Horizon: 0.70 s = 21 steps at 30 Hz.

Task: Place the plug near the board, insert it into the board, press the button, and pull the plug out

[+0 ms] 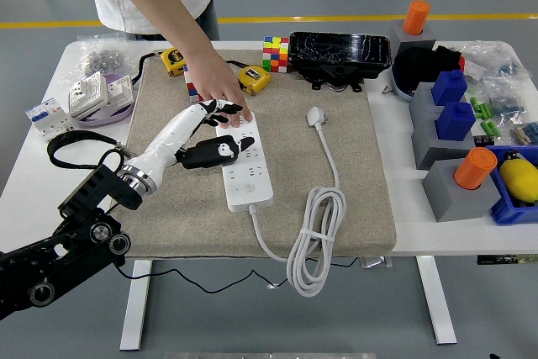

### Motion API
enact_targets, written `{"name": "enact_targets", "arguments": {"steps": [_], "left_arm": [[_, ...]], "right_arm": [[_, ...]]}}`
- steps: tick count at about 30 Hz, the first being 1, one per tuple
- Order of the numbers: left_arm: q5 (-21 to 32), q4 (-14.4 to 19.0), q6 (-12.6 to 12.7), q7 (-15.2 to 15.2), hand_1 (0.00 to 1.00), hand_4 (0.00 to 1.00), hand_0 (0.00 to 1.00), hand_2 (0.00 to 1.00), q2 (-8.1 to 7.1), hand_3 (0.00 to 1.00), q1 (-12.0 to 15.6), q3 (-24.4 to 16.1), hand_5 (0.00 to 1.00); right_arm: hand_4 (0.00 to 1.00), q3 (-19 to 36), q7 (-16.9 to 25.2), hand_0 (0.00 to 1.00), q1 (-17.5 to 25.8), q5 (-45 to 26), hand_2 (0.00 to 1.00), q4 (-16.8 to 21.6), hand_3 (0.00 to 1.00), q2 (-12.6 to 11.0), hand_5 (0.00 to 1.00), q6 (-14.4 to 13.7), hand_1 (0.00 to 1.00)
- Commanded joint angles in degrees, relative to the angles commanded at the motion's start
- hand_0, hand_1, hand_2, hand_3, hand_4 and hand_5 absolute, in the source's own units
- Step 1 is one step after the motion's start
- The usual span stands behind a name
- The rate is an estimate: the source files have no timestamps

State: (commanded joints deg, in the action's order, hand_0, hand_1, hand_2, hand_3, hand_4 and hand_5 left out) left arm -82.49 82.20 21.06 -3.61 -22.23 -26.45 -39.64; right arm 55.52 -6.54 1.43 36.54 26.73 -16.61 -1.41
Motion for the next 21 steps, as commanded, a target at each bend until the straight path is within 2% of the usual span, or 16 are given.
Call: {"name": "enact_targets", "arguments": {"steps": [4, 5, 8, 10, 11, 16, 17, 21], "left_arm": [[0.30, 2.79, -1.72, -2.11, 0.500, 0.856, 0.352, 0.576, -0.83, 0.741, 0.78, -2.20, 0.538], [-0.38, 3.72, -2.65, -3.26, 0.301, 0.788, 0.244, 0.358, -1.13, 0.656, 0.97, -2.71, 0.294], [-1.60, 5.47, -4.40, -5.46, 0.301, 0.788, 0.244, 0.358, -1.68, 0.656, 1.22, -3.51, 0.294], [-2.72, 7.44, -6.52, -7.79, 0.301, 0.788, 0.244, 0.358, -2.22, 0.656, 1.41, -4.15, 0.294], [-2.84, 8.14, -7.45, -8.78, 0.175, 0.652, 0.141, 0.235, -2.39, 0.705, 1.49, -4.37, 0.076], [-2.72, 10.87, -12.62, -14.38, 0.175, 0.652, 0.141, 0.235, -2.90, 0.705, 1.57, -4.91, 0.076], [-2.57, 11.21, -13.69, -15.57, 0.078, 0.562, 0.097, 0.142, -2.94, 0.873, 1.51, -4.91, 0.020], [-2.00, 12.08, -17.71, -20.19, 0.078, 0.562, 0.097, 0.142, -3.03, 0.873, 1.30, -4.83, 0.020]], "right_arm": [[0.938, -0.20, -0.04, 0.680, 0.01, -0.01, 0.695, -0.04, 0.601, -0.21, 0.532, -0.02, 0.687], [0.937, -0.26, -0.05, 0.681, 0.01, -0.01, 0.695, -0.05, 0.602, -0.26, 0.532, -0.02, 0.687], [0.937, -0.36, -0.05, 0.681, -0.04, 0.00, 0.695, -0.03, 0.602, -0.33, 0.532, -0.01, 0.687], [0.937, -0.58, -0.06, 0.681, -0.06, -0.04, 0.695, -0.01, 0.602, -0.39, 0.532, 0.01, 0.687], [0.937, -0.63, -0.06, 0.680, -0.07, -0.04, 0.695, -0.02, 0.601, -0.39, 0.532, 0.00, 0.688], [0.937, -0.87, -0.04, 0.680, -0.17, -0.06, 0.695, 0.07, 0.601, -0.48, 0.532, 0.00, 0.688], [0.937, -0.86, -0.04, 0.682, -0.22, -0.05, 0.695, 0.06, 0.602, -0.49, 0.532, 0.00, 0.688], [0.937, -0.85, -0.05, 0.682, -0.26, -0.05, 0.695, 0.06, 0.602, -0.53, 0.532, -0.01, 0.688]]}}
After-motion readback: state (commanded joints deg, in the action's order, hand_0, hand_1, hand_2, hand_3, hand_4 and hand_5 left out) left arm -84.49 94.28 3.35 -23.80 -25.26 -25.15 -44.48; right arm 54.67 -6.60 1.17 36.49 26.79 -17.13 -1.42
